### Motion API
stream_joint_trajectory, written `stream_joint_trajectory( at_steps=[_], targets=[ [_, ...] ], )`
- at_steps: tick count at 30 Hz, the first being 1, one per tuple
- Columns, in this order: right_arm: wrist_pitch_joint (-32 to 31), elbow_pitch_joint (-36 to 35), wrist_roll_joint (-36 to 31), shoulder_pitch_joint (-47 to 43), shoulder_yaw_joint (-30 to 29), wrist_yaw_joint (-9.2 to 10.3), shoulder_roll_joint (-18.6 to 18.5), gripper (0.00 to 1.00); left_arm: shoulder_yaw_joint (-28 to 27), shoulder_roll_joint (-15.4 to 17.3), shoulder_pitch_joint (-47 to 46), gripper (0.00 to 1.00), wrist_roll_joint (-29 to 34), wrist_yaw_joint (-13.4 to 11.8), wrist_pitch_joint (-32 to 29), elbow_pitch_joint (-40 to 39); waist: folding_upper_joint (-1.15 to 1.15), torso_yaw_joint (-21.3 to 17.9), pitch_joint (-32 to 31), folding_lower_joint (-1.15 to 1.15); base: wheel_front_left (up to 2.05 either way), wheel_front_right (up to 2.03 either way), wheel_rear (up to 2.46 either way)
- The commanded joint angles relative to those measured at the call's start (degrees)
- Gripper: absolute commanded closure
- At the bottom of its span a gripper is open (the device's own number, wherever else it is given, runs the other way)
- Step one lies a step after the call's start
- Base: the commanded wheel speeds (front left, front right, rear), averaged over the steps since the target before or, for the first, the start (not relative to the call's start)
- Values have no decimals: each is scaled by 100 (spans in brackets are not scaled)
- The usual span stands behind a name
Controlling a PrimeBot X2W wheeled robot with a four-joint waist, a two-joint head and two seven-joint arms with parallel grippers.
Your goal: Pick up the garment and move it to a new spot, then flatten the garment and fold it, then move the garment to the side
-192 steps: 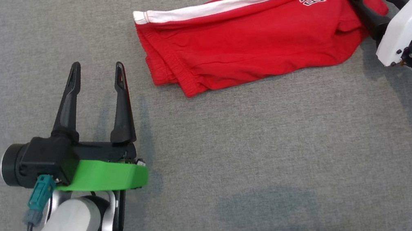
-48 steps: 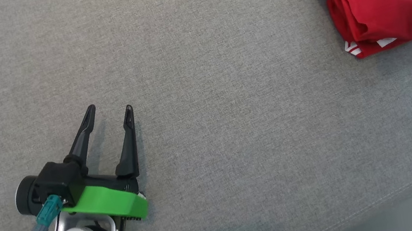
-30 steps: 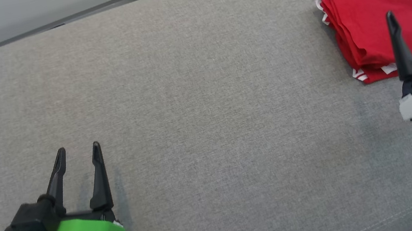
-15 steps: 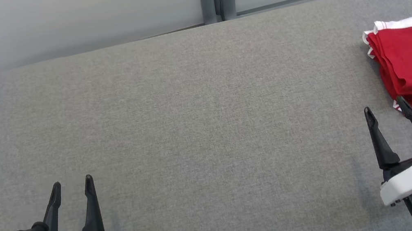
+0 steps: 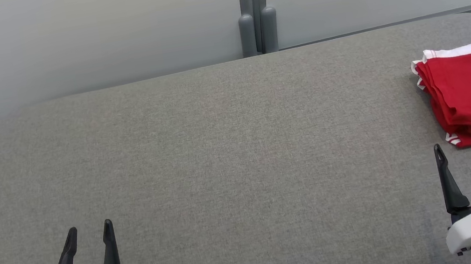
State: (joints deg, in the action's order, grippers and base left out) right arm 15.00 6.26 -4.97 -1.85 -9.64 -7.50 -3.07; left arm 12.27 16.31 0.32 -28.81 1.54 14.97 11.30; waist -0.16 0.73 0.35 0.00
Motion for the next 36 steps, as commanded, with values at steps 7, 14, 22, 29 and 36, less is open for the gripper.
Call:
stream_joint_trajectory(
  at_steps=[7, 14, 22, 29, 36],
  targets=[
    [23, -36, -77, -77, -78, 2, 10, 0, -94, -88, 74, 0, 126, 67, 27, 34, 16, -62, -28, 0, 0, 0, 0],
    [23, 125, -80, -112, -27, 2, 12, 0, -172, -170, 92, 0, 190, 111, 27, 74, 16, -80, -50, 0, 0, 0, 0],
    [23, 225, 12, -5, -83, 2, 7, 0, -220, -229, 94, 0, 254, 159, 27, 90, 16, -83, -68, 0, 0, 0, 0],
    [23, 237, 7, 17, -102, 2, 8, 0, -266, -269, 120, 0, 284, 180, 27, 113, 16, -95, -77, 0, 0, 0, 0],
    [1, 258, 21, -20, -81, 0, 23, 0, -284, -289, 39, 0, 276, 159, 0, 119, 0, -96, -73, 0, 0, 0, 0]
  ],
)
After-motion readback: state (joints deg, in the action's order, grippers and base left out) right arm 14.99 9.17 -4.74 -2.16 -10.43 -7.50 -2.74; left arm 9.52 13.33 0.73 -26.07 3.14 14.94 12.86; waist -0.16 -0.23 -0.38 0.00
